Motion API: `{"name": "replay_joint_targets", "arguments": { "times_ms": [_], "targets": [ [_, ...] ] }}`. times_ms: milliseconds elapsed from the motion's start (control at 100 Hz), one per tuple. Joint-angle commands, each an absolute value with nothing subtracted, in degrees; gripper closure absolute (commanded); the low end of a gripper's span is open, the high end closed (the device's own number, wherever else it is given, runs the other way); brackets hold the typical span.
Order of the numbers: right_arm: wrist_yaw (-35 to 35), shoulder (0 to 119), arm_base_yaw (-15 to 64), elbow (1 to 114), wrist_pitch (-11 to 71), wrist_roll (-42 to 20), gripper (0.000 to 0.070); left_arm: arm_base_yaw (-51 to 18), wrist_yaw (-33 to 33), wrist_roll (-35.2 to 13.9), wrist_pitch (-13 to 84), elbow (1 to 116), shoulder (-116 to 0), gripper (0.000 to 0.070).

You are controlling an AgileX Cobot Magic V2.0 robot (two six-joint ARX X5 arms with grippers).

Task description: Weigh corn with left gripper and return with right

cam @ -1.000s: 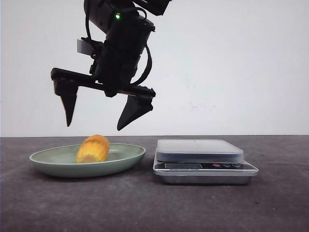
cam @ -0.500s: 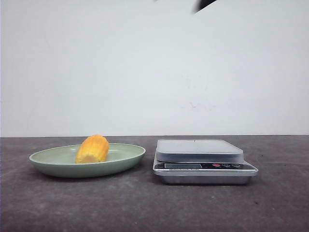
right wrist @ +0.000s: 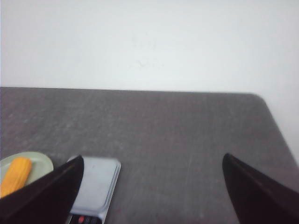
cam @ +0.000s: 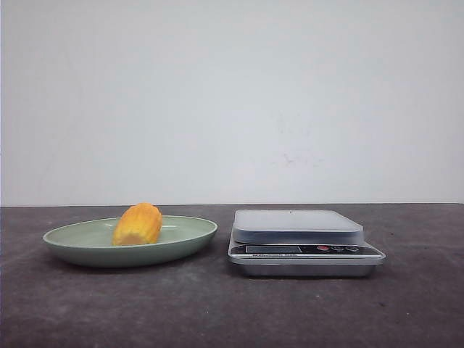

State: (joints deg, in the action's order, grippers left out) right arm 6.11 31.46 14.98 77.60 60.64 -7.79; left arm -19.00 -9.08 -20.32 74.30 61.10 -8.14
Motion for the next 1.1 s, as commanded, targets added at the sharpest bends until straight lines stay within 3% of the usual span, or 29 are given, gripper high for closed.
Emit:
{"name": "replay_joint_targets", "arguments": {
  "times_ms": [0,80,140,190,250,280,460,1090],
  "targets": [
    [6.1,26.7,15.1,73.2,60.3,-9.9,0.0120,-19.1,-9.1,-19.5,73.4,61.0,-8.3,0.0266],
    [6.1,21.4,15.1,66.6,59.5,-10.7,0.0141,-19.1,-8.7,-19.6,71.9,59.6,-8.3,0.0266],
    [6.0,18.5,15.1,62.0,58.5,-11.7,0.0241,-19.1,-8.5,-19.6,70.7,58.5,-8.3,0.0279],
    [6.0,17.0,15.1,58.9,57.6,-11.7,0.0408,-19.1,-8.6,-19.5,70.2,58.0,-8.3,0.0366],
    [5.9,15.7,15.1,56.0,56.3,-11.8,0.0700,-19.1,-8.6,-19.3,69.2,57.6,-8.3,0.0594],
    [5.9,15.5,15.1,55.0,55.6,-11.8,0.0688,-19.1,-8.6,-18.7,68.5,57.5,-8.3,0.0700],
    [3.5,15.2,15.1,54.0,51.5,-12.8,0.0685,-19.1,-8.6,-18.0,63.8,57.5,-8.3,0.0690],
    [3.0,15.2,15.2,54.0,51.4,-12.9,0.0684,-19.1,-8.6,-18.0,63.4,57.5,-8.3,0.0685]
  ]
}}
